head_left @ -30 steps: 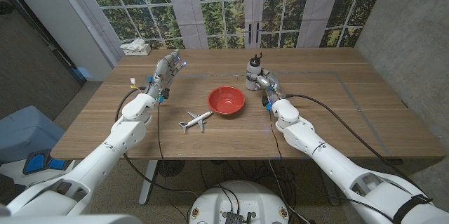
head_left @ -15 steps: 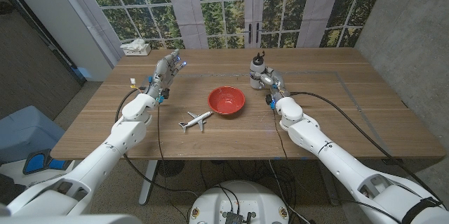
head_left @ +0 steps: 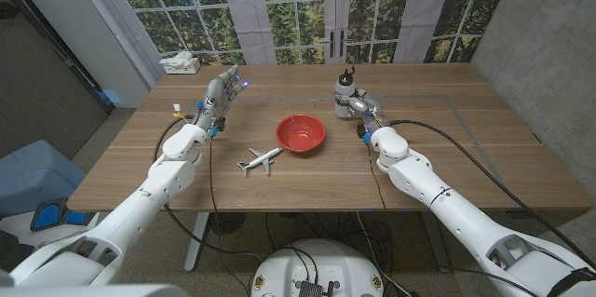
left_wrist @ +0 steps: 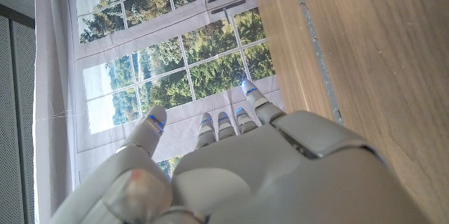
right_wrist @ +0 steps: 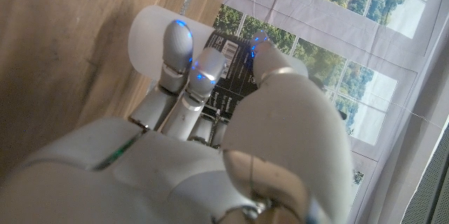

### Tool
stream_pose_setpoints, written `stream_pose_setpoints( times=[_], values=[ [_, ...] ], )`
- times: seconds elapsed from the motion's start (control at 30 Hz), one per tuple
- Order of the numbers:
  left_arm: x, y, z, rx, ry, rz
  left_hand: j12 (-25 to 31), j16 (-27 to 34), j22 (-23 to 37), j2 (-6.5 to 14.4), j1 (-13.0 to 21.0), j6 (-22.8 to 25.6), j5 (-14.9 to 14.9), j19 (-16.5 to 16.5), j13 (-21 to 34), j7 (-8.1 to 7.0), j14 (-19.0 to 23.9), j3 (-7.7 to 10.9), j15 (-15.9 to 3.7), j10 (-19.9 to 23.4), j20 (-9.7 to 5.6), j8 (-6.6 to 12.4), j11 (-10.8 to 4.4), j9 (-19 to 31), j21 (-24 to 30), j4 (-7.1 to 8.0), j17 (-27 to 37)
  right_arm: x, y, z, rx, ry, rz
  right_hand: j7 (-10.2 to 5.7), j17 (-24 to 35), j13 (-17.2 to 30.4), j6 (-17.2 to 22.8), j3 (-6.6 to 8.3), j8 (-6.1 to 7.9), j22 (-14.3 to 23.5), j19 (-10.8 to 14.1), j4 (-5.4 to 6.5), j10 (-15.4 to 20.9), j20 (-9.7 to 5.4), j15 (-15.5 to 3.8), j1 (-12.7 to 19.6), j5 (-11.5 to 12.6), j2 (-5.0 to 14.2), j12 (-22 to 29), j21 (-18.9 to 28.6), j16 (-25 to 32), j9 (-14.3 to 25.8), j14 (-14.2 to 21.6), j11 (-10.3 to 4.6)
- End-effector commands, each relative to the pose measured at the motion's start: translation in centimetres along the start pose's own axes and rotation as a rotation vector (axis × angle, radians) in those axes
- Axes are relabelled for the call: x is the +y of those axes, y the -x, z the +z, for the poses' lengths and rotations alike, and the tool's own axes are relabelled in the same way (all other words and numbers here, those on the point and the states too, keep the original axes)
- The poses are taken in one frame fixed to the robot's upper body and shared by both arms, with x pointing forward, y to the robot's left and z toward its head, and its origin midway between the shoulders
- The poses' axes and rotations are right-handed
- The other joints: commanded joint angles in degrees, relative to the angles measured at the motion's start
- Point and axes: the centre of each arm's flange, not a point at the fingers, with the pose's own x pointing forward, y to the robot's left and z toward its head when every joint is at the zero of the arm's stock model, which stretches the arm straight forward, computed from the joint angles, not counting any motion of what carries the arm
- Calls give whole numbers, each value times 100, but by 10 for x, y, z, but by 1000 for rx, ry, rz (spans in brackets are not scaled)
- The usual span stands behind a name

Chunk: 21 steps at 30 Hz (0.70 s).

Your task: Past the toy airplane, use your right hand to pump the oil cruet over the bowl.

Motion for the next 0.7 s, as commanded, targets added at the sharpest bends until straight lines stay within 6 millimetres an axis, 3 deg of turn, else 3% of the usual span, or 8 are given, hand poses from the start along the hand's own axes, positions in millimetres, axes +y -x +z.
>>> stream_pose_setpoints(
  times=[0.03, 0.7],
  values=[
    [-3, -2, 1, -5, -1, -9, 53, -16, 9, 266, -42, -1, 26, 54, 24, -21, -30, 18, -371, -25, -198, 20, -21, 8, -33, -19, 12, -6, 17, 5, 12, -6, -5, 102, 7, 904, 154, 199, 6, 11, 8, 161, 968, -416, -27, 310, 3, 444, 34, 19, 57, 18, -35, 103],
    [-6, 7, 7, -18, -9, -13, 55, -13, 10, 267, -52, 1, 26, 69, 24, -21, -23, 17, -369, -21, -189, 19, -25, 8, -67, -22, 13, -22, 57, 5, 36, 11, -58, 91, 4, 1083, 154, 221, -26, 2, 3, 158, 972, -419, -26, 314, 6, 467, 62, 5, 145, 24, -77, 98]
  ],
)
